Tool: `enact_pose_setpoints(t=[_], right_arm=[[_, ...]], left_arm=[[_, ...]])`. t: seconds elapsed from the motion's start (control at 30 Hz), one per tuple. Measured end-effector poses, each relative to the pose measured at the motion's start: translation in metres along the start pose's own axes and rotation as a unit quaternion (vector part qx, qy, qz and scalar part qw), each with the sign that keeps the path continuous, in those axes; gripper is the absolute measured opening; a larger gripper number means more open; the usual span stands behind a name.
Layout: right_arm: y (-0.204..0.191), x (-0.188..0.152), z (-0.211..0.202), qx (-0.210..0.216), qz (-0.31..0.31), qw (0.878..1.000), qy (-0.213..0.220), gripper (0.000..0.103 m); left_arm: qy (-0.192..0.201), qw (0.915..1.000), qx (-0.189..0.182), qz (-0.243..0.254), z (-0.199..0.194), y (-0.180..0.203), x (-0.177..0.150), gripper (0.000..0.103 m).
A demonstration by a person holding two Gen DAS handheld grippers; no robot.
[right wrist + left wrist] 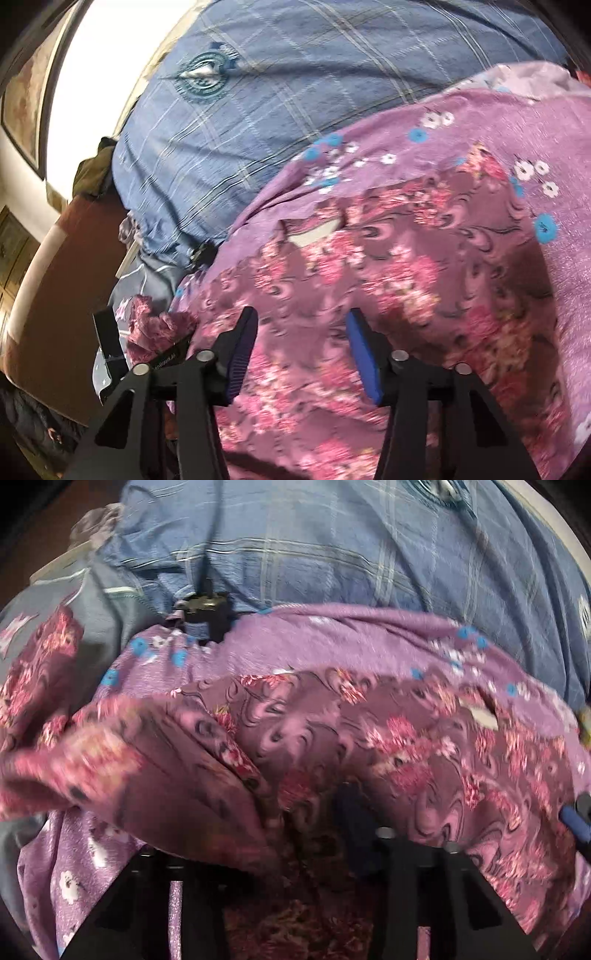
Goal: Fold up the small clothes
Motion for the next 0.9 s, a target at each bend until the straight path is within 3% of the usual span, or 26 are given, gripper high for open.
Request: enact_pose_setpoints(t=[0.1, 0.17, 0.37, 0.57, 0.63, 0.7, 0.77, 0.9], right_arm=[[0.001, 0.004, 0.008, 0.001, 0.007, 1.000, -0.014, 0.047], [-0.003, 0.003, 0.009, -0.007, -0.008, 1.000, -0.012, 0.047], [-0.022, -0.011, 0.008, 0.009, -0.056, 0.998, -0.026, 0.049], [-0.029, -0.018, 0.010, 0.002, -0.077, 0.997, -0.032, 0.050], [-0.027, -0.017, 0.012, 0.010, -0.068, 0.997, -0.035, 0.050], [-0.026, -0.017, 0.014, 0.010, -0.063, 0.997, -0.040, 0.050], [-0.025, -0.017, 0.015, 0.007, -0.064, 0.997, -0.042, 0.050], [-0.025, -0.015, 0.019, 0.013, -0.060, 0.997, -0.046, 0.050]], left_arm=[[0.011, 0.9998, 0.004, 0.019, -0.002, 0.004, 0.003, 0.013], [0.025, 0.9996, -0.002, 0.016, -0.006, 0.002, 0.008, 0.008], [0.070, 0.9971, -0.021, -0.023, -0.032, -0.018, 0.012, 0.008], [0.064, 0.9970, -0.019, -0.039, -0.033, -0.030, 0.004, 0.012], [0.052, 0.9974, -0.033, -0.039, -0.031, -0.027, 0.003, 0.021], [0.047, 0.9956, -0.061, -0.054, -0.038, -0.028, 0.006, 0.046], [0.065, 0.9928, -0.076, -0.065, -0.055, -0.032, 0.007, 0.058], [0.121, 0.9854, -0.081, -0.088, -0.093, -0.048, 0.003, 0.064]])
Point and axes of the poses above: each gripper's, at about its wrist camera, not at the fingertips, and z roughly the way its jaws point, y to its right, x to its top, the point moved 3 cm from there along z, roughly the way its jaws point, and after that the axes turned 7 degrees about -x, right-handed, at the moved point
